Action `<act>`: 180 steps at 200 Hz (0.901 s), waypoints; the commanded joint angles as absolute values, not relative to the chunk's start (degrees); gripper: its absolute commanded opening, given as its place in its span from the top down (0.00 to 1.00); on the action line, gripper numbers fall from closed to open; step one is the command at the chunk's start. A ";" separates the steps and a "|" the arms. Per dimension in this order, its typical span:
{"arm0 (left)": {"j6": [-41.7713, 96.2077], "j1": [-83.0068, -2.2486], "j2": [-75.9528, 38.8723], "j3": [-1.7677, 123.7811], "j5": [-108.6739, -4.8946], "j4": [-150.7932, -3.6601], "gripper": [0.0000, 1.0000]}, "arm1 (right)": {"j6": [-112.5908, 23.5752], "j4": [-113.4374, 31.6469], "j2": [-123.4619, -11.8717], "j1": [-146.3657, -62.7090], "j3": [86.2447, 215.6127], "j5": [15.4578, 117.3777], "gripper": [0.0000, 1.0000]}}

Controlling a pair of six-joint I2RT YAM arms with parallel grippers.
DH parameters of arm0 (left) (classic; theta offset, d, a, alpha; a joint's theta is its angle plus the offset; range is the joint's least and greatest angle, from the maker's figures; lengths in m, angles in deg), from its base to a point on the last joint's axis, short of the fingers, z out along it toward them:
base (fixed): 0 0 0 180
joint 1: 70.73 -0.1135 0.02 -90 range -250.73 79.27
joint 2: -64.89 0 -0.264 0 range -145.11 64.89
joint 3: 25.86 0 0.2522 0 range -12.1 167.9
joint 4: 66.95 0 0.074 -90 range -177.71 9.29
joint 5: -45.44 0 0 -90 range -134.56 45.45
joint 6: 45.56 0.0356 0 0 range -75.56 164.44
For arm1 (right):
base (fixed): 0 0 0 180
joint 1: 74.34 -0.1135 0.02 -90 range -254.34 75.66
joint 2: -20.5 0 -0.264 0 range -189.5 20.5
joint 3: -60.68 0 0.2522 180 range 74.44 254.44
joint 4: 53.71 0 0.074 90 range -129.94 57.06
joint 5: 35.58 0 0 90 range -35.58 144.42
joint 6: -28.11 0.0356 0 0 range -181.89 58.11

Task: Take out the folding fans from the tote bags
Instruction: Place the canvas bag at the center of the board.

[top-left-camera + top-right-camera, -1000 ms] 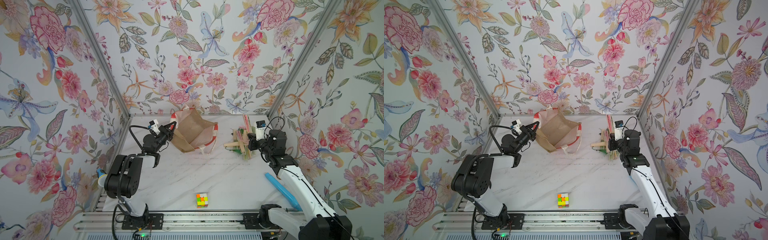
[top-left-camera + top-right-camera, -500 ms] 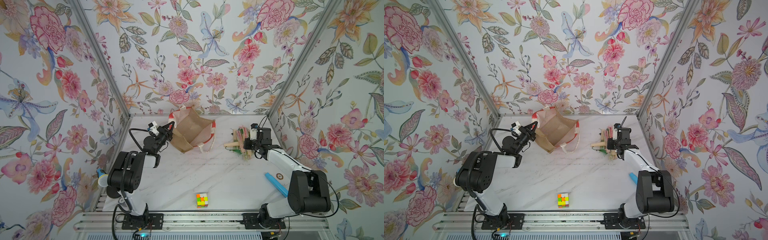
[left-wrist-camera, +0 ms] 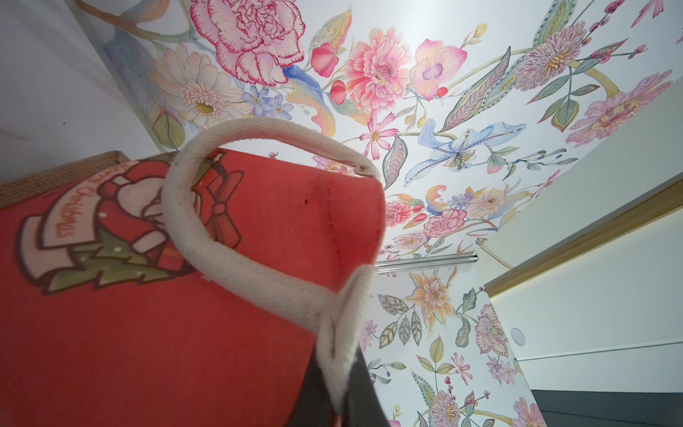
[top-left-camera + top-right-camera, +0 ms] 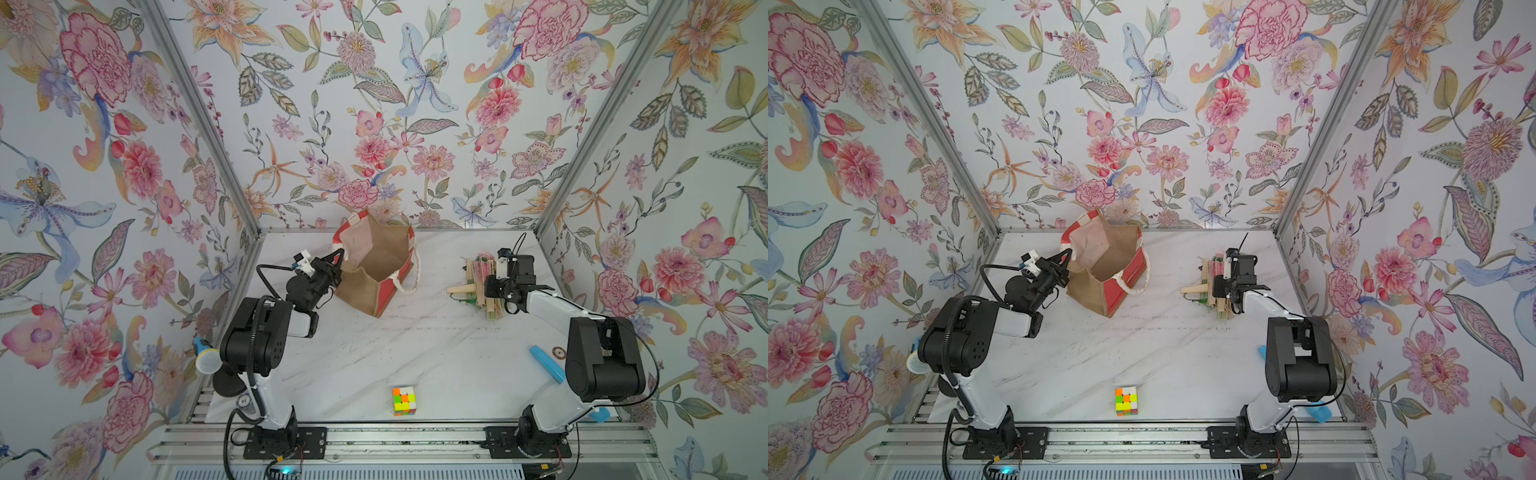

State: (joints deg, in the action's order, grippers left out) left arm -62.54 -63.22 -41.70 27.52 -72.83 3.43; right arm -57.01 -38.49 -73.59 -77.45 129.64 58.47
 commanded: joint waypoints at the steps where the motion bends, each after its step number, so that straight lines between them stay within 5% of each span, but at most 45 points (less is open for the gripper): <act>1: -58.79 -63.45 -39.57 27.36 -74.81 2.35 1.00 | -57.10 -39.42 -72.09 -77.06 130.07 58.95 0.64; 18: -56.66 -63.54 -38.24 27.45 -74.96 0.12 1.00 | -57.40 -39.32 -70.93 -77.07 129.75 59.46 0.62; 87: -49.73 -63.58 -34.63 28.57 -76.01 -8.49 0.56 | -57.07 -37.22 -61.81 -76.46 128.52 64.44 0.53; 115: -43.38 -63.54 -30.93 30.46 -76.46 -16.55 0.19 | -56.97 -34.74 -57.89 -75.75 128.58 68.45 0.51; 136: -37.30 -63.53 -27.53 31.79 -75.18 -24.51 0.02 | -56.97 -33.21 -55.25 -75.26 128.43 71.61 0.50; 180: -23.59 -63.61 -18.69 34.01 -69.48 -41.49 0.01 | -56.18 -32.68 -49.39 -73.95 126.55 73.87 0.48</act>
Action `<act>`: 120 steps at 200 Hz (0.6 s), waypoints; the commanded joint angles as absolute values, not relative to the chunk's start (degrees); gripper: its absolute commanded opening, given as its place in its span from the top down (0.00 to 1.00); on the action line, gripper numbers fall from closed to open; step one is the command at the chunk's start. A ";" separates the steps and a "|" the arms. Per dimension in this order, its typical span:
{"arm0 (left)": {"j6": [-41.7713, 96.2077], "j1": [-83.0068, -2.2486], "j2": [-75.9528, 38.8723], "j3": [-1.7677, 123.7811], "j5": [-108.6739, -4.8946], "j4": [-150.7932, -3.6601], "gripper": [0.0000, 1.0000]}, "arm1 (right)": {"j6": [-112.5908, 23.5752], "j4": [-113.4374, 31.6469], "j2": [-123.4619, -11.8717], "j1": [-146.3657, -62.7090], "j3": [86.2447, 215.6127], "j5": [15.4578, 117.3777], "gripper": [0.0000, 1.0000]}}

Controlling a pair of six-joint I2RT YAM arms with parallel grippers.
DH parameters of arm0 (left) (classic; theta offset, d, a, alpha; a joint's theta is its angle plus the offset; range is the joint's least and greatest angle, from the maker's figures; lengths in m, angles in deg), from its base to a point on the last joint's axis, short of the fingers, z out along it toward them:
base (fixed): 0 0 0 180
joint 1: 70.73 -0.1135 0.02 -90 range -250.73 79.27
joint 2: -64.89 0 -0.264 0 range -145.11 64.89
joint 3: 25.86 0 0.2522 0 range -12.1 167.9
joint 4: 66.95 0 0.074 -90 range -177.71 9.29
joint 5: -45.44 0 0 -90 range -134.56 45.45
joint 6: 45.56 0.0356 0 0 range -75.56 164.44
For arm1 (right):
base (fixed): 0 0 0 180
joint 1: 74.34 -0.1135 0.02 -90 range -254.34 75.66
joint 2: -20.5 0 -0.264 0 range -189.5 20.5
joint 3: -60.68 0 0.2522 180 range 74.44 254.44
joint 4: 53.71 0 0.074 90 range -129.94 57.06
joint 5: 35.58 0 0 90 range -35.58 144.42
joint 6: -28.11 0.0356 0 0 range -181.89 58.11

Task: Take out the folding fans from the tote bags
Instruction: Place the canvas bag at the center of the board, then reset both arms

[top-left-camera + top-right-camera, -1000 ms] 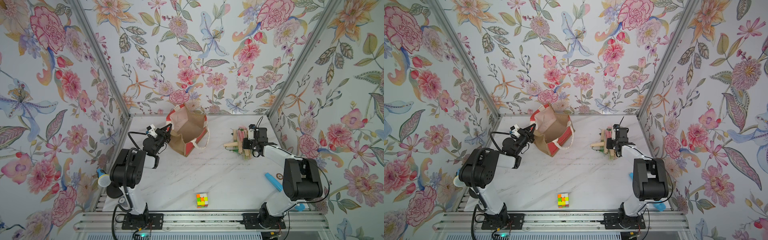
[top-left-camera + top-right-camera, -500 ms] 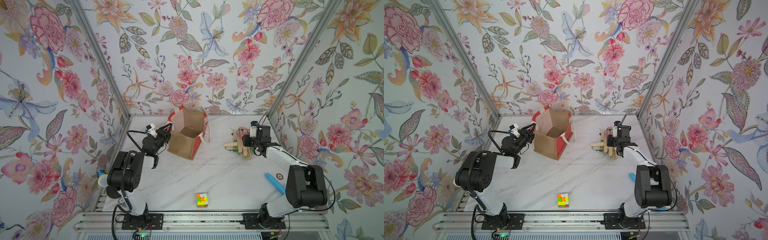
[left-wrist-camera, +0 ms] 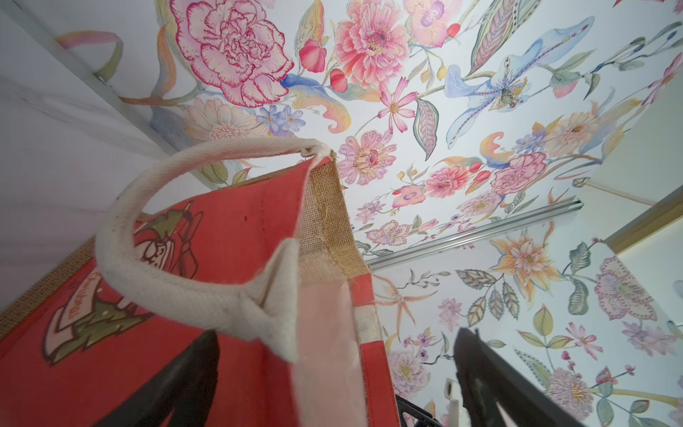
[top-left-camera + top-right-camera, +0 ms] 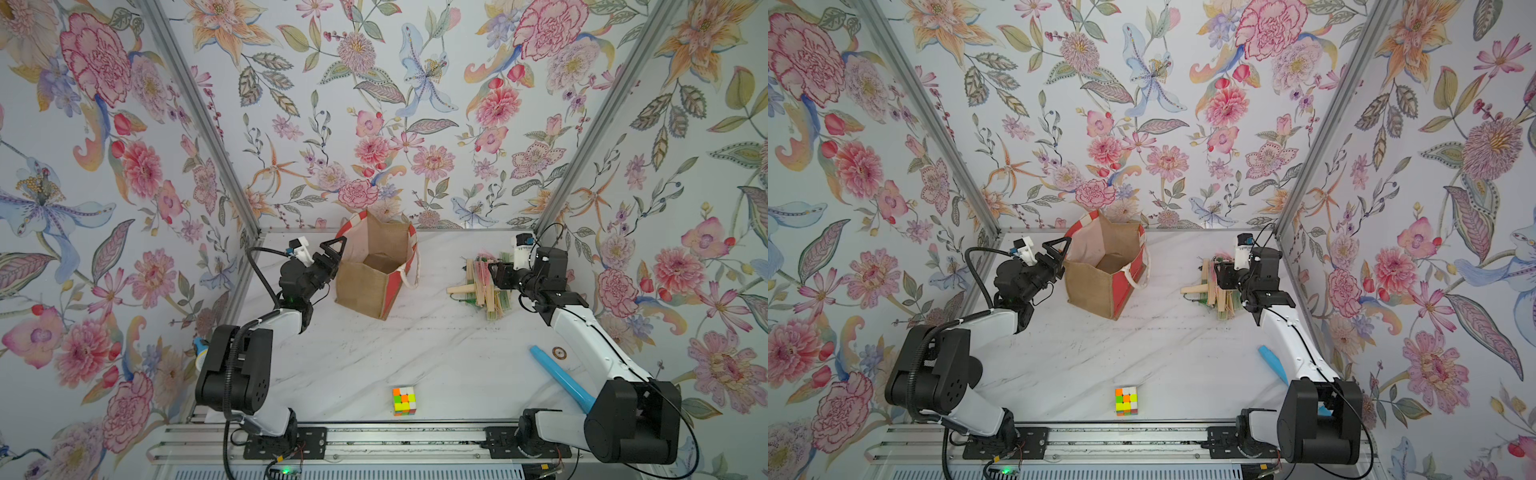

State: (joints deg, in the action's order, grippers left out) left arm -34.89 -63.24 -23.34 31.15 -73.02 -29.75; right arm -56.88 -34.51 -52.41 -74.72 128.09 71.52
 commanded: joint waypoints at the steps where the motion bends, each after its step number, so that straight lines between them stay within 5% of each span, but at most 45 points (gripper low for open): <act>1: -23.28 -63.65 -18.47 34.07 -69.37 -41.68 0.01 | -56.18 -32.66 -49.25 -73.92 126.51 73.86 0.48; 51: -7.92 -63.65 -11.26 39.17 -61.64 -60.31 0.01 | -56.09 -31.95 -45.67 -72.83 125.26 75.15 0.46; 120: 4.77 -63.53 -4.14 38.41 -52.83 -68.14 0.01 | -56.67 -31.95 -42.11 -71.36 122.66 74.61 0.45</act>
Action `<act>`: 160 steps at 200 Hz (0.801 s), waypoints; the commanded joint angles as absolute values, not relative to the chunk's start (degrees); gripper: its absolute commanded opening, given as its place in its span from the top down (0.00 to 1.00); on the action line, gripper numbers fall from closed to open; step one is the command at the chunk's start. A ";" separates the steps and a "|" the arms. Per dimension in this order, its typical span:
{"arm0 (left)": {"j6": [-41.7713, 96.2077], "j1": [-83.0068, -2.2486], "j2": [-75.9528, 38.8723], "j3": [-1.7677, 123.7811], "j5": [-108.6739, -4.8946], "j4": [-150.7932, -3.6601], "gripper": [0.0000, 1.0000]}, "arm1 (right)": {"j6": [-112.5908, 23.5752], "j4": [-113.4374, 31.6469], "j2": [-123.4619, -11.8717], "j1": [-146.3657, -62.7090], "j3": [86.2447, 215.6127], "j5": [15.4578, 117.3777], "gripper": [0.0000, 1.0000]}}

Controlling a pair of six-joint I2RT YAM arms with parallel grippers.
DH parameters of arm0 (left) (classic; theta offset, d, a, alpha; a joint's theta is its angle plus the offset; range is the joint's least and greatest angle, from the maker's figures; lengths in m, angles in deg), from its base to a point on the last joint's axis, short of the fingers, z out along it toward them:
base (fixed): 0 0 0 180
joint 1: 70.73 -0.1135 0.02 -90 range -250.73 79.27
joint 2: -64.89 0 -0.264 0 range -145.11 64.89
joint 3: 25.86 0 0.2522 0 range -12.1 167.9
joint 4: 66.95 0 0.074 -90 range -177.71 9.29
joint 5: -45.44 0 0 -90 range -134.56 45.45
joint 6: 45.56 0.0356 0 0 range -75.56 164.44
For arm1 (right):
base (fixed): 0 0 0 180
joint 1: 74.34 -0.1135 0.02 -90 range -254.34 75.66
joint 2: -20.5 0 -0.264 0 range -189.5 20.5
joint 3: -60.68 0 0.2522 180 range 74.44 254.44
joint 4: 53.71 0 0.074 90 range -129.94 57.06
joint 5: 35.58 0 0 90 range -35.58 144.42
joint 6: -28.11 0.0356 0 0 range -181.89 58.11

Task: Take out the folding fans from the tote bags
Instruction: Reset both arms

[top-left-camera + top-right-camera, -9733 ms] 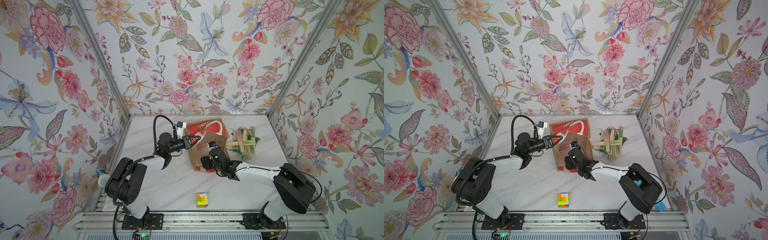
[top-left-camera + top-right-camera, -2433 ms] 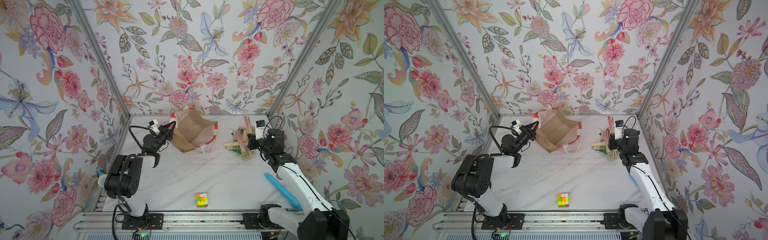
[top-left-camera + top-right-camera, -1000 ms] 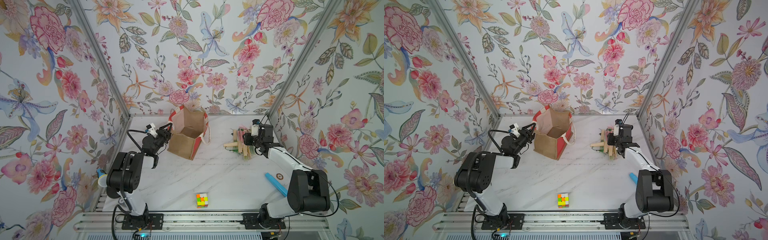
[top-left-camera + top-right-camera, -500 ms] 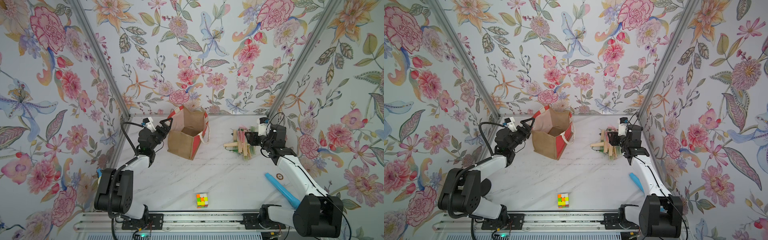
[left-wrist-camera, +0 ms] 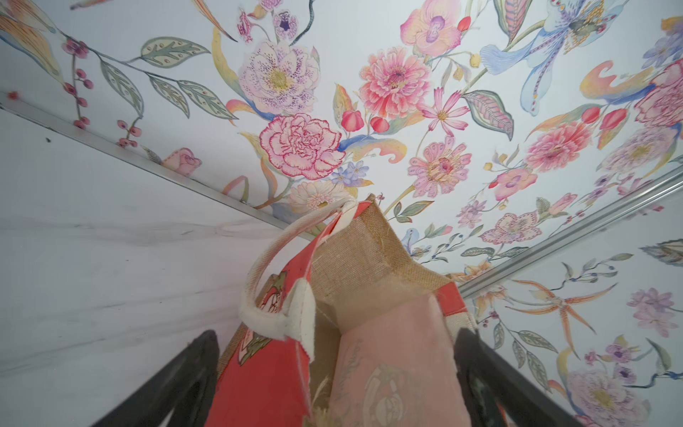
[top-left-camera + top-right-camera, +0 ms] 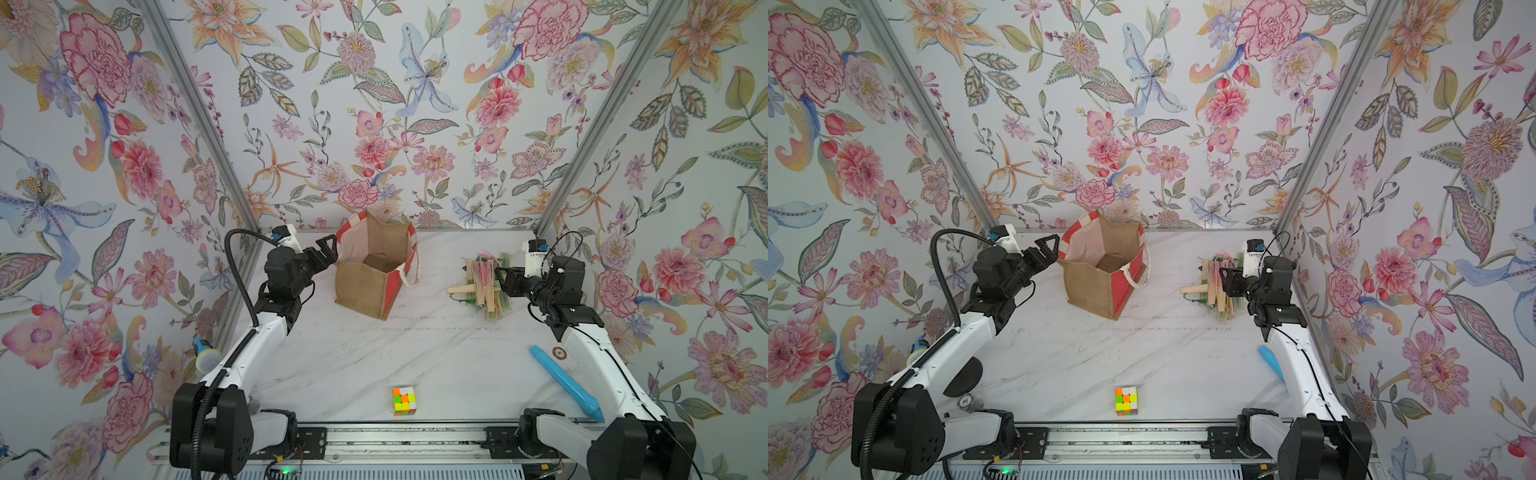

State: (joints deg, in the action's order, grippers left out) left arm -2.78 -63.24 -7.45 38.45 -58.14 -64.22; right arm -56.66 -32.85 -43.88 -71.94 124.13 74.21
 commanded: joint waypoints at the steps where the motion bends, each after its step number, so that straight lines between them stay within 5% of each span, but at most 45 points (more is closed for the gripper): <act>1: 4.91 -63.57 -3.99 38.33 -52.69 -68.18 0.01 | -56.69 -31.95 -42.09 -71.35 122.63 74.58 0.45; 160: 27.38 -63.51 4.32 20.48 -35.06 -55.12 0.01 | -58.91 -56.39 -38.36 -71.37 102.03 68.60 0.44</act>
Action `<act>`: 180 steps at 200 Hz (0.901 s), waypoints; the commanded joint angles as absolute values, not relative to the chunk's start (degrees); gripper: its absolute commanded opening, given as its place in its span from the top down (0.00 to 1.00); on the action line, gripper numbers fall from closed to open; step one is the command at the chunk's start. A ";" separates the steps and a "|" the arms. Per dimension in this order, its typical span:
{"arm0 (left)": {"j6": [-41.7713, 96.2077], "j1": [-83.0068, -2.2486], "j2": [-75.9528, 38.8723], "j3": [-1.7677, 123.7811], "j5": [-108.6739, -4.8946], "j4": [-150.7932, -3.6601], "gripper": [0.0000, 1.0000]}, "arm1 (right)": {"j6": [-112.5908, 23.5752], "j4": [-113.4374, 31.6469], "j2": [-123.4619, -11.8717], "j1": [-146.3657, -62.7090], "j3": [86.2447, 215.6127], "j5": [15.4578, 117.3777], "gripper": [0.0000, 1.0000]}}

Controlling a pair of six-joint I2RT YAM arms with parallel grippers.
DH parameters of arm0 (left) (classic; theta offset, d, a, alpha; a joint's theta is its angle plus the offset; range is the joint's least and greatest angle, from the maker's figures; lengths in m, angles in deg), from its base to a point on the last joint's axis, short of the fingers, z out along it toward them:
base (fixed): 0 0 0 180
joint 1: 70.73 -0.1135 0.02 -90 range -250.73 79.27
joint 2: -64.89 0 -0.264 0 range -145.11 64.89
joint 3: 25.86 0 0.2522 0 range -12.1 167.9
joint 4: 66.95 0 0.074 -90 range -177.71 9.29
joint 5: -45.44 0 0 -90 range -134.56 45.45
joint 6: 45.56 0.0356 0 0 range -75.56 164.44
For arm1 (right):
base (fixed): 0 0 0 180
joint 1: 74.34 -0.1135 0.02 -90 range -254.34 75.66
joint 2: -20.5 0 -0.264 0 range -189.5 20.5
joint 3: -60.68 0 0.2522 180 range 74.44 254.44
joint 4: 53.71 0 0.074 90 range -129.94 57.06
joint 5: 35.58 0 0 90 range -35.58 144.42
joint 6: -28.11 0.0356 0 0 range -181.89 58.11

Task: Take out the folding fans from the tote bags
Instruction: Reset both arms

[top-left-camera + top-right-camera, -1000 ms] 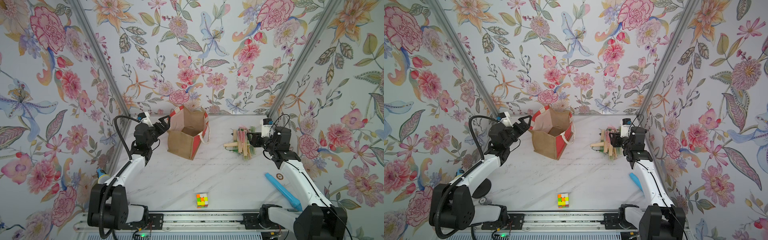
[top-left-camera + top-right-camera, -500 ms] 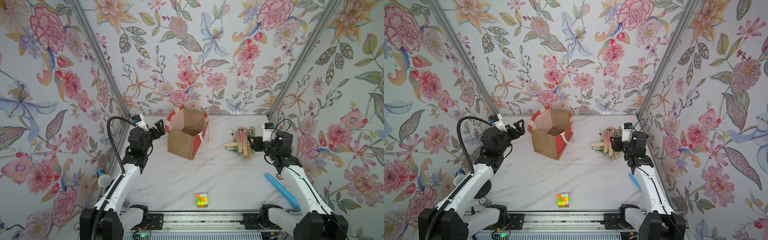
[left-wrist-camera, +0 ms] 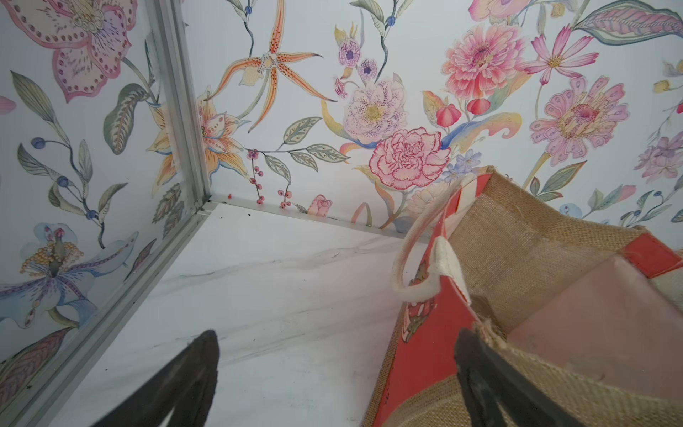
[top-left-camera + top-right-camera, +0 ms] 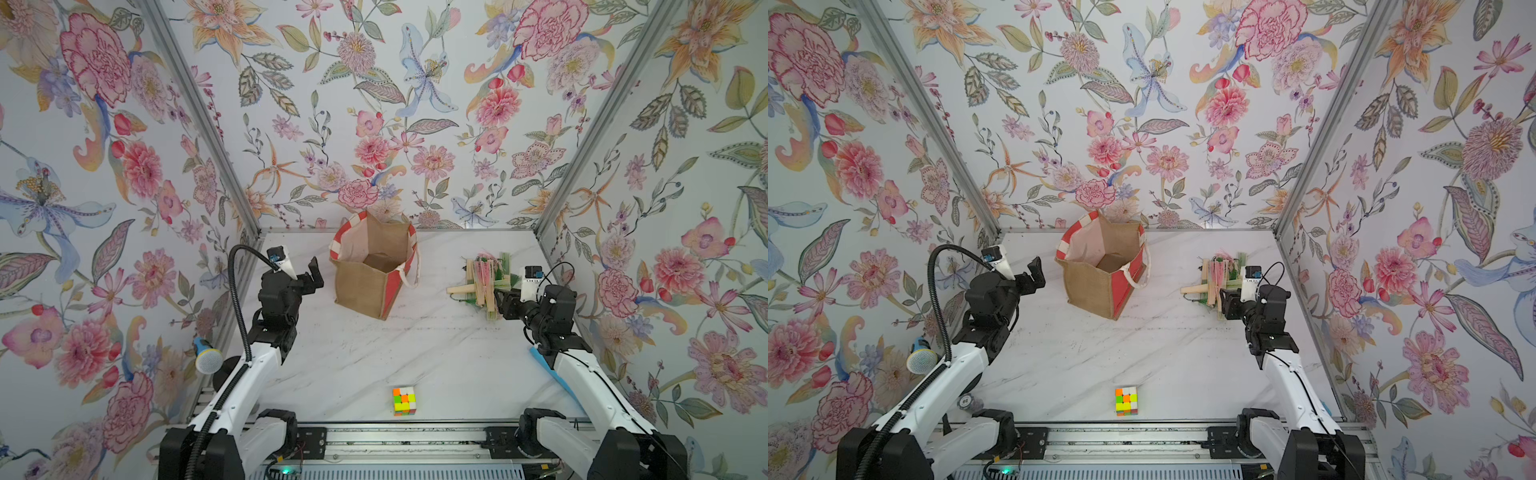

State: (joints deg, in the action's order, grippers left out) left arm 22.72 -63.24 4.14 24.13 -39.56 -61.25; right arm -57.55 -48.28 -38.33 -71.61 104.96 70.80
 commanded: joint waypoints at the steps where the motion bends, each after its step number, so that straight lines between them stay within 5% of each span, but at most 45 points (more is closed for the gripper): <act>1: 27.43 -63.47 4.32 20.41 -34.93 -54.86 0.01 | -58.95 -56.69 -38.42 -71.36 101.90 68.54 0.44; 94: 34.35 -63.57 0.44 9.43 -31.74 -32.09 0.01 | -62.31 -85.23 -51.27 -71.70 92.24 63.91 0.44; 180: 41.13 -63.85 -5.87 5.45 -31.57 -25.33 0.01 | -65.29 -95.79 -62.60 -73.90 92.77 62.30 0.44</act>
State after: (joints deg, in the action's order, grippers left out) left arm 37.72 -63.24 -4.30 8.59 -32.24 -31.34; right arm -63.46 -89.16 -60.32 -72.79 93.14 63.54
